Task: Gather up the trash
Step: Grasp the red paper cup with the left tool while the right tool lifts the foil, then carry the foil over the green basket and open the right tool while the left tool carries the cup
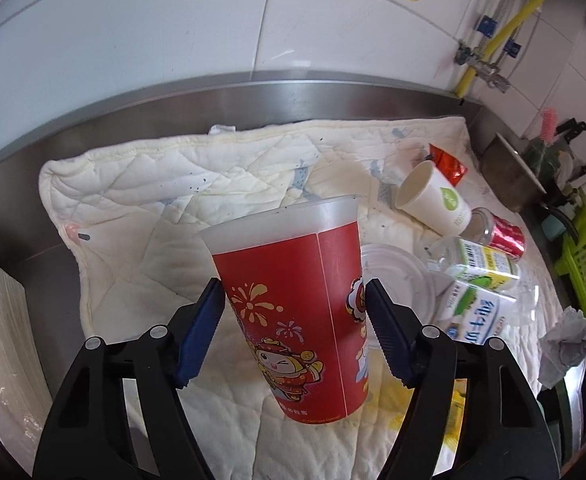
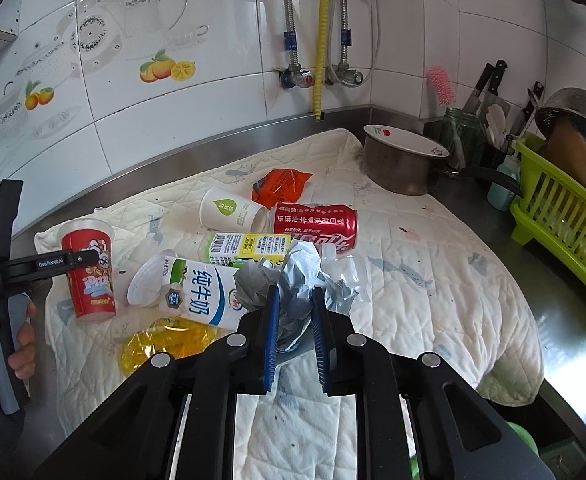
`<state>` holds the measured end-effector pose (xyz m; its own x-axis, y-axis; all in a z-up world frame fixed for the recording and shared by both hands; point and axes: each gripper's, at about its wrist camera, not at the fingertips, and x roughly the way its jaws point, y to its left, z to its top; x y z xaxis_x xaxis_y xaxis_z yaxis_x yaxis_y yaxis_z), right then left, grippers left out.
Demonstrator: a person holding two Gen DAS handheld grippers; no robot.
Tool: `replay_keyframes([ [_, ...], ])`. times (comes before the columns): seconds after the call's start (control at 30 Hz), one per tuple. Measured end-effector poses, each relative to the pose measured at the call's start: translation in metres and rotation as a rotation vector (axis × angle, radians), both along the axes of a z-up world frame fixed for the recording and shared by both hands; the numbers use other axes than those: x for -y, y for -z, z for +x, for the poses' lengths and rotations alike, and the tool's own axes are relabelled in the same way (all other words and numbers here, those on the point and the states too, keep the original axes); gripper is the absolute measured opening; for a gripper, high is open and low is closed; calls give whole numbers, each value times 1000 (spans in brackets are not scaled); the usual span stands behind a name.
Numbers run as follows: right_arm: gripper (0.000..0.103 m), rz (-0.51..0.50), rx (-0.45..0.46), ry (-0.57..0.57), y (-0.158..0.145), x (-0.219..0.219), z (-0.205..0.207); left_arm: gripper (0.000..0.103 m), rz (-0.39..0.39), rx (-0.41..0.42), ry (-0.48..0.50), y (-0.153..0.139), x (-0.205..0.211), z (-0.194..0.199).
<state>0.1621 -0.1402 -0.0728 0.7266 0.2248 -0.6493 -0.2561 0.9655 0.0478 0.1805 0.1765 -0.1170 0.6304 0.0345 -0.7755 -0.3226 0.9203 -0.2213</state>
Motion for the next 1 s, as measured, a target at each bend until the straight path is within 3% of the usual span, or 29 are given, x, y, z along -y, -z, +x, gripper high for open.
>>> replay_keyframes([
  [0.33, 16, -3, 13, 77, -4, 44, -53, 70, 29, 106, 130, -54, 39, -43],
  [0.57, 16, -33, -4, 210, 5, 100, -97, 69, 24, 182, 288, -84, 100, -66],
  [0.8, 16, -46, -45, 340, 17, 157, -137, 69, -19, 217, 489, -94, 185, -81],
  [1.0, 16, -60, -72, 425, 26, 194, -168, 69, -57, 193, 657, -84, 256, -89],
])
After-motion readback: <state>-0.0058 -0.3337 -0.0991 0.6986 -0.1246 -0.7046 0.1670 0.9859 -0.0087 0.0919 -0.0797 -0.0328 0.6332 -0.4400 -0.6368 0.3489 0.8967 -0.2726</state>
